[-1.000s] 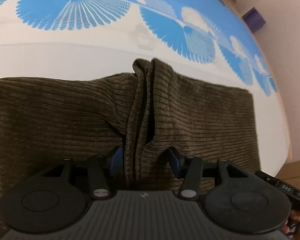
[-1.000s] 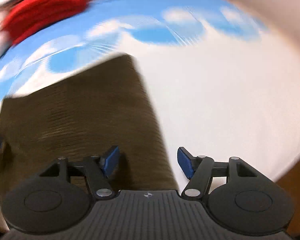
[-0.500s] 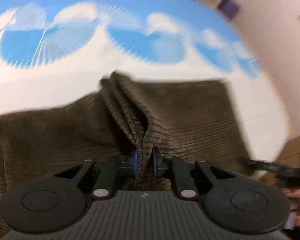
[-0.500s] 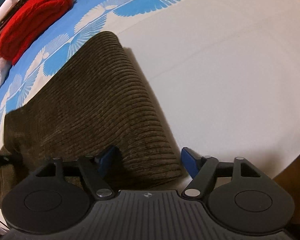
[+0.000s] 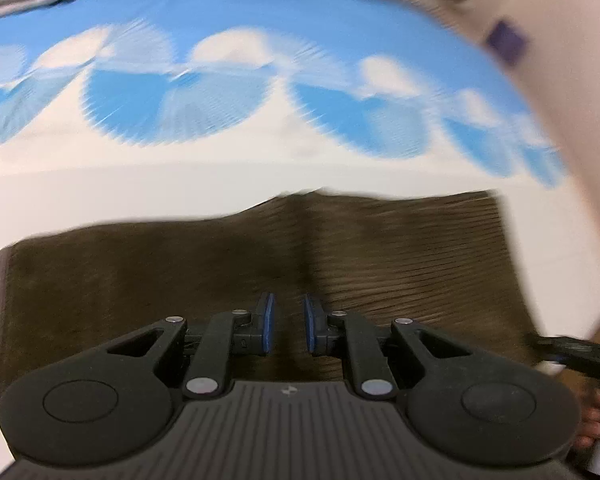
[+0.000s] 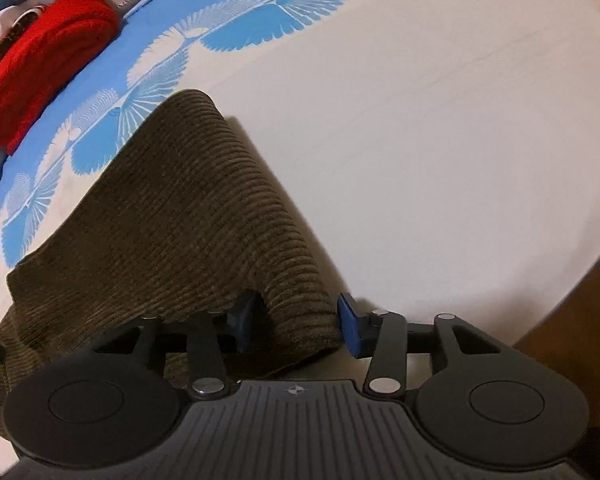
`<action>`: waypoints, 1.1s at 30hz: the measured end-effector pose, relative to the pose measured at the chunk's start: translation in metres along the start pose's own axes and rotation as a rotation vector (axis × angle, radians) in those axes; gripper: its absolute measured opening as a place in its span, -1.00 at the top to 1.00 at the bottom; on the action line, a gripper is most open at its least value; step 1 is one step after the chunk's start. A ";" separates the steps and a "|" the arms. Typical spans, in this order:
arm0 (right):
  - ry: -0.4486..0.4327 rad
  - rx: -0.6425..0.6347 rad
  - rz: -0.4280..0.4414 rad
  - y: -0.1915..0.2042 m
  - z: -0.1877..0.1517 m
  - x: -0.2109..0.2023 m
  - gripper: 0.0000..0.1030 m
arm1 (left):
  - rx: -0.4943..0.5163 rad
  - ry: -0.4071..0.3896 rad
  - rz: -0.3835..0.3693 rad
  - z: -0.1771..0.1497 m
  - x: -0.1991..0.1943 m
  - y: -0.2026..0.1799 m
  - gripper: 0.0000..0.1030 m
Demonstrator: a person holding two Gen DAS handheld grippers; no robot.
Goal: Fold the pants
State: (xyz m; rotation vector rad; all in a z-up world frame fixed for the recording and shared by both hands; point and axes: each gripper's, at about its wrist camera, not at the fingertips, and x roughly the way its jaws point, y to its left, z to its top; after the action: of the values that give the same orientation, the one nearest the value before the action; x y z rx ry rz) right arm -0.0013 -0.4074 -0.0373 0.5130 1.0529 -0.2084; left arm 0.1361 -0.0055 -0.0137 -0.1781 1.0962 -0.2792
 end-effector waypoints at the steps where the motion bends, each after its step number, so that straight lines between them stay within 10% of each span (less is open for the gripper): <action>1: 0.003 -0.009 0.000 0.001 0.000 0.000 -0.01 | 0.018 0.003 -0.034 0.000 0.000 -0.006 0.69; 6: 0.035 -0.006 0.005 0.000 -0.003 0.009 -0.17 | 0.253 0.156 -0.199 -0.022 0.025 -0.052 0.63; 10: 0.036 -0.026 0.002 0.002 -0.003 0.010 -0.18 | 0.373 0.329 0.017 -0.050 0.070 -0.064 0.36; 17: 0.036 -0.063 0.015 0.003 -0.005 0.010 -0.17 | 0.005 0.020 -0.003 0.013 0.036 -0.018 0.39; 21: 0.043 -0.067 0.032 0.001 -0.004 0.010 -0.17 | -0.116 0.002 -0.037 0.023 0.047 -0.004 0.37; 28: 0.051 -0.075 0.044 0.000 -0.004 0.010 -0.20 | -0.126 0.055 0.016 0.024 0.076 0.004 0.38; 30: 0.052 -0.076 0.047 0.000 -0.004 0.011 -0.20 | -0.080 0.050 0.007 0.024 0.080 0.001 0.79; 33: 0.056 -0.073 0.053 -0.002 -0.003 0.012 -0.20 | -0.007 -0.068 0.011 0.029 0.057 -0.005 0.89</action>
State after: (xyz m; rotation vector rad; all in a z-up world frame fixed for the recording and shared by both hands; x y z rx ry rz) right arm 0.0010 -0.4063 -0.0493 0.4825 1.0960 -0.1094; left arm 0.1858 -0.0277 -0.0481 -0.1860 1.0304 -0.2579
